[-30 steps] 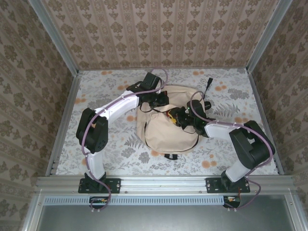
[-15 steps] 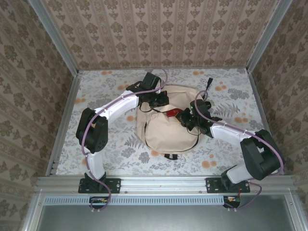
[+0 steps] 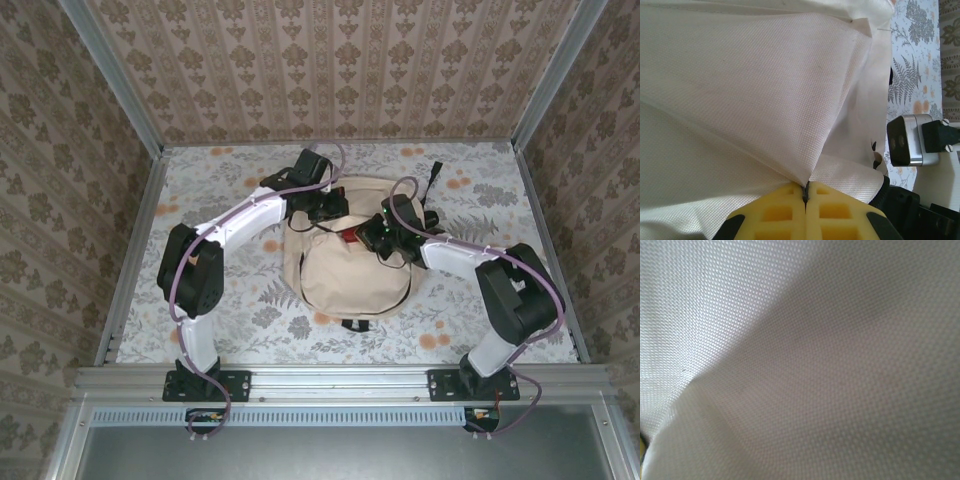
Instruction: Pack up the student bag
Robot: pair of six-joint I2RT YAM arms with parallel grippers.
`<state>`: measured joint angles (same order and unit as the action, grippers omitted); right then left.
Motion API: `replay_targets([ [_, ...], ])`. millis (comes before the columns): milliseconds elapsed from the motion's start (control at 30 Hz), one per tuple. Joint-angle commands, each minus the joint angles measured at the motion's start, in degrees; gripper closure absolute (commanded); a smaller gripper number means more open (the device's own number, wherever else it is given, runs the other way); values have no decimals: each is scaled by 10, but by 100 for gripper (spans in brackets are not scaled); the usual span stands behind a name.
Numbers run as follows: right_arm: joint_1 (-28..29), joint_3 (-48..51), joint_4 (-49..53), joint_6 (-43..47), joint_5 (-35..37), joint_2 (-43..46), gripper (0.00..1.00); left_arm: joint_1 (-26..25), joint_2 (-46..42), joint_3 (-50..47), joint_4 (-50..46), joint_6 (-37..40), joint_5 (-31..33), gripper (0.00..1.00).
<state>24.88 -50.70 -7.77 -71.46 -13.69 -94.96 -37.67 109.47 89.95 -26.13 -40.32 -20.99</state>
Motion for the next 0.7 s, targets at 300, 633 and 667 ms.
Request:
replay_targets([
  [300,-3,13,29,66,1,44,82,0,-8,-3,3,-4,-27,100],
  [633,-5,47,127,98,60,121,73,1,-7,-3,-1,-1,-28,100],
  [667,-5,43,122,97,55,114,73,2,-8,-3,-1,-2,-28,100],
])
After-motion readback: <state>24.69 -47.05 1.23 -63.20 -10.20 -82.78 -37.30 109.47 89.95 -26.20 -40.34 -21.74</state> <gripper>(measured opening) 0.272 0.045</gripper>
